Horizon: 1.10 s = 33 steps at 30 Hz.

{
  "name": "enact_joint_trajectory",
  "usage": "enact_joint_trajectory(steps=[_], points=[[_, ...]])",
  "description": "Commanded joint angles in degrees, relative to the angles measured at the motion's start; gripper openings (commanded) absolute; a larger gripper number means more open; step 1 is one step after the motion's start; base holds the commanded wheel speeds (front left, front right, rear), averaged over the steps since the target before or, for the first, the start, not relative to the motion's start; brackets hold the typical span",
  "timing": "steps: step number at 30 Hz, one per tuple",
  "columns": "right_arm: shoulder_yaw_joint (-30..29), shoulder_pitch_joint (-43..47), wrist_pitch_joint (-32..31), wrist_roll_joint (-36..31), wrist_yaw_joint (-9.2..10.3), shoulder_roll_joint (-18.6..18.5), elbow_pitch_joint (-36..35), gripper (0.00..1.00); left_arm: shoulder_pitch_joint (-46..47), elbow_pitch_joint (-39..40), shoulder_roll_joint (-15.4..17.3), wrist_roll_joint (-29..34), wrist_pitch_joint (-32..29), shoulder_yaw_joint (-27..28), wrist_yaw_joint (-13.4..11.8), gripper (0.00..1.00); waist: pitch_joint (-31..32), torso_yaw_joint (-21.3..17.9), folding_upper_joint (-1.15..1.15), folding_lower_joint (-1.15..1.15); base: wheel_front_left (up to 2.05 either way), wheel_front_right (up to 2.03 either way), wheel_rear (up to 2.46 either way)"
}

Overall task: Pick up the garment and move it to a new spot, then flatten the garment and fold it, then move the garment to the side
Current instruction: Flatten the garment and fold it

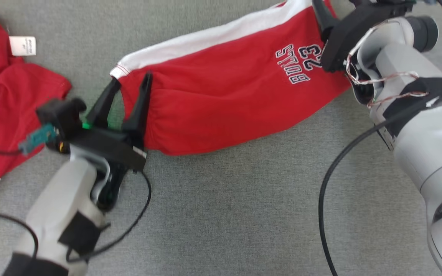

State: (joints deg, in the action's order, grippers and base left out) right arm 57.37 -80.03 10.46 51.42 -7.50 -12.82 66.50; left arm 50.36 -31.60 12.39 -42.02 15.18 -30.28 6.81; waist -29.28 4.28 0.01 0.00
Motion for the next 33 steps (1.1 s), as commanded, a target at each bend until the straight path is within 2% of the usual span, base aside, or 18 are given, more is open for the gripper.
enact_joint_trajectory(steps=[1, 11, 22, 26, 33], points=[[0.5, 1.2, 0.7, 0.6, 0.01, -0.5, -0.7, 1.0, -3.9, 0.0, -0.1, 1.3, -0.3, 0.7, -0.5, 1.0, 1.9, -0.5, -0.01, 0.0, 0.0, 0.0, 0.0], [2.4, 8.7, 4.3, 3.5, 0.0, -2.9, -4.1, 1.0, -16.7, 13.5, -1.7, 11.6, -0.1, 9.2, -3.6, 1.0, 7.5, -1.3, -0.01, 0.0, 0.0, 0.0, 0.0], [-0.2, 16.4, 4.8, 3.8, 0.01, -5.1, -7.1, 1.0, -28.5, 26.8, -3.9, 22.9, -0.1, 18.3, -6.9, 1.0, 11.5, -1.8, -0.01, 0.0, 0.0, 0.0, 0.0], [-1.9, 19.8, 4.8, 3.1, 0.01, -5.2, -7.6, 1.0, -32.1, 30.1, -5.3, 25.5, -0.1, 21.1, -7.3, 1.0, 12.8, -1.7, -0.01, 0.0, 0.0, 0.0, 0.0], [-3.2, 23.1, 4.8, 3.3, 0.01, -4.3, -7.5, 1.0, -35.4, 32.5, -7.1, 27.2, -0.1, 23.7, -6.4, 1.0, 13.4, -1.3, -0.01, 0.0, 0.0, 0.0, 0.0]])
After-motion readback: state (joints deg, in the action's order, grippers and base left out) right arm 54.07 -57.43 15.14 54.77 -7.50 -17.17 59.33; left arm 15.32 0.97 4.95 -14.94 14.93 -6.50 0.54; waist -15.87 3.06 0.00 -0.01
